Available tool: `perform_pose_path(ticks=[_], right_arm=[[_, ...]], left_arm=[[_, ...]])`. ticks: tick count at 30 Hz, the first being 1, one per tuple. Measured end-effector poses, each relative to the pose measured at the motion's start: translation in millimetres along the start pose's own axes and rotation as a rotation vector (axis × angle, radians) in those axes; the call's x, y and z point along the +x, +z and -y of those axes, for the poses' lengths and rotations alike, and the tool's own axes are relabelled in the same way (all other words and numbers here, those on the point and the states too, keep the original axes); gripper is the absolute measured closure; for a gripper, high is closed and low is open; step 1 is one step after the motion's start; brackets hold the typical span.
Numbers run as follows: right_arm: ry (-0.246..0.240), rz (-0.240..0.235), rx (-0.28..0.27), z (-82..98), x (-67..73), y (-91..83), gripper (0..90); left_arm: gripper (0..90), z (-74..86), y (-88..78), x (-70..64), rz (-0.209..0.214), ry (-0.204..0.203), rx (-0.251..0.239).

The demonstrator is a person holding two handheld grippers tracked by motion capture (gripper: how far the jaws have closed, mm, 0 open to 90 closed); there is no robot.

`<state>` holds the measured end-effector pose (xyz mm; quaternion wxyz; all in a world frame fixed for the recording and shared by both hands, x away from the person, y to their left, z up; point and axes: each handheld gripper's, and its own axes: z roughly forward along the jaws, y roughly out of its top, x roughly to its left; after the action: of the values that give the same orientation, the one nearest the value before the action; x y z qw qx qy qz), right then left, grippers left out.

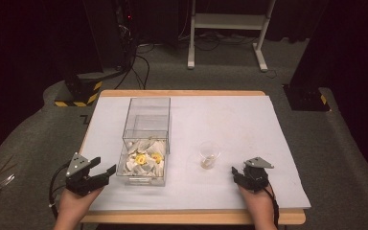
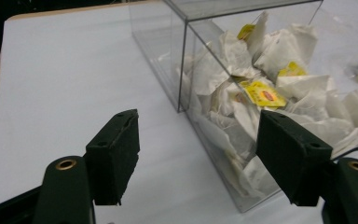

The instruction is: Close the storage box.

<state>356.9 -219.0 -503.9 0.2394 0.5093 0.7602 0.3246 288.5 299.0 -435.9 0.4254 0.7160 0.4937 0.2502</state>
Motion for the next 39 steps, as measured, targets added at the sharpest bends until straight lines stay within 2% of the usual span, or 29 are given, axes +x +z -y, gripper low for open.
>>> perform_pose_path(ticks=[9, 13, 16, 20, 22, 25, 26, 32, 36, 39], right_arm=[[0.003, -0.005, 0.003, -0.6, -0.9, 0.4, 40.1], [0.004, -0.003, 0.004, -0.6, -0.6, 0.3, 40.1], [0.004, -0.003, 0.003, -0.6, -0.5, 0.4, 40.0], [0.005, -0.003, 0.002, -0.6, -0.5, 0.4, 40.0], [0.006, -0.003, 0.003, -0.6, -0.5, 0.4, 40.0], [0.005, -0.002, 0.005, -0.7, -0.4, 0.3, 40.0], [0.005, -0.002, 0.005, -0.7, -0.4, 0.3, 40.0], [0.007, -0.004, 0.005, -0.9, -0.6, 0.5, 39.9], [0.010, -0.004, 0.006, -1.1, -0.6, 0.5, 39.7], [0.007, -0.004, 0.007, -1.2, -0.7, 0.5, 39.7]], left_arm=[[29.4, -2.6, -14.0, -16.8, 0.003, 0.025, -0.041], [29.4, -1.7, -17.6, -23.1, 0.017, 0.029, -0.053], [29.6, 0.8, -15.7, -26.3, 0.011, 0.037, -0.040], [29.2, 8.5, -10.7, -29.1, 0.024, 0.037, -0.025], [29.1, 11.9, -9.3, -31.8, 0.024, 0.047, -0.030], [30.0, 18.0, -4.3, -35.4, 0.023, 0.076, 0.009], [29.5, 19.8, -2.8, -35.9, 0.029, 0.073, 0.012], [27.1, 27.1, 3.5, -40.4, 0.048, 0.087, 0.020], [27.0, 31.5, 5.6, -40.2, 0.066, 0.073, 0.013], [27.8, 33.1, 6.4, -39.4, 0.071, 0.077, 0.010]])
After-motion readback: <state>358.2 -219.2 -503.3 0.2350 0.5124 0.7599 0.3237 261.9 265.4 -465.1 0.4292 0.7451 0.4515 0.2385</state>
